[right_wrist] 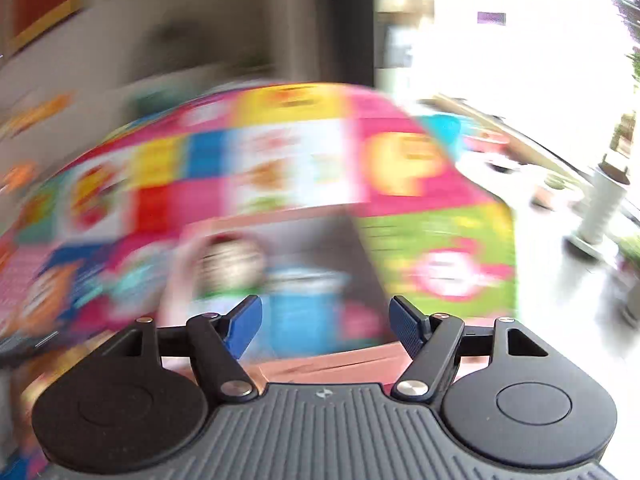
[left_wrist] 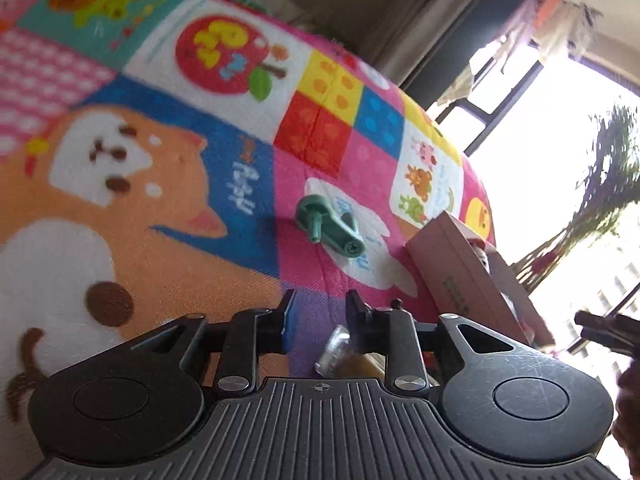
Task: Organize objects
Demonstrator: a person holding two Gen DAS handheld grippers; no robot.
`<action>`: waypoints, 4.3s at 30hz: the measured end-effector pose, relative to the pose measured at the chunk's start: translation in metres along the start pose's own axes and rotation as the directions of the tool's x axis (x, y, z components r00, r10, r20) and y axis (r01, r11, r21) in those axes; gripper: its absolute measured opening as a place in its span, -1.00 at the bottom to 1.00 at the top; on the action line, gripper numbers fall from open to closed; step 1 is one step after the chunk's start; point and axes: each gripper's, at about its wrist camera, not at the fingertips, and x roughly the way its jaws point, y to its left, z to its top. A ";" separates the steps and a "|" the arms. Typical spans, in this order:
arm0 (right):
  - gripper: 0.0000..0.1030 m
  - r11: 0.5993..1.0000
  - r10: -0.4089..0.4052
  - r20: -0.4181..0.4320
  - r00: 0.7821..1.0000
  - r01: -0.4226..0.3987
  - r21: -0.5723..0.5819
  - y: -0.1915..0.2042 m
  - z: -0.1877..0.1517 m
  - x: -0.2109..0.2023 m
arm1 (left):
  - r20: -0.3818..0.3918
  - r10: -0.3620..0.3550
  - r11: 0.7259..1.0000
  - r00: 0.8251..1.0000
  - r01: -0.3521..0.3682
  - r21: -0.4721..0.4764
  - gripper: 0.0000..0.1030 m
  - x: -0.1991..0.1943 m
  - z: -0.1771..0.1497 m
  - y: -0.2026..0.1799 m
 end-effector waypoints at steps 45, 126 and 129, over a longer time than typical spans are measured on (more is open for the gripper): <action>0.95 0.900 0.319 -0.173 0.932 -0.355 -0.251 0.102 -0.105 -0.006 | -0.067 0.264 0.816 0.962 -0.186 0.547 -0.29 -0.041 -0.044 -0.077; 0.88 0.922 0.314 -0.165 0.935 -0.342 -0.183 0.092 -0.104 -0.030 | -0.067 0.283 0.873 0.957 -0.228 0.432 -0.23 0.019 -0.061 -0.120; 0.84 0.945 0.273 -0.149 0.950 -0.294 -0.143 0.091 -0.099 -0.023 | -0.075 0.257 0.869 0.964 -0.196 0.454 -0.22 0.000 -0.075 -0.119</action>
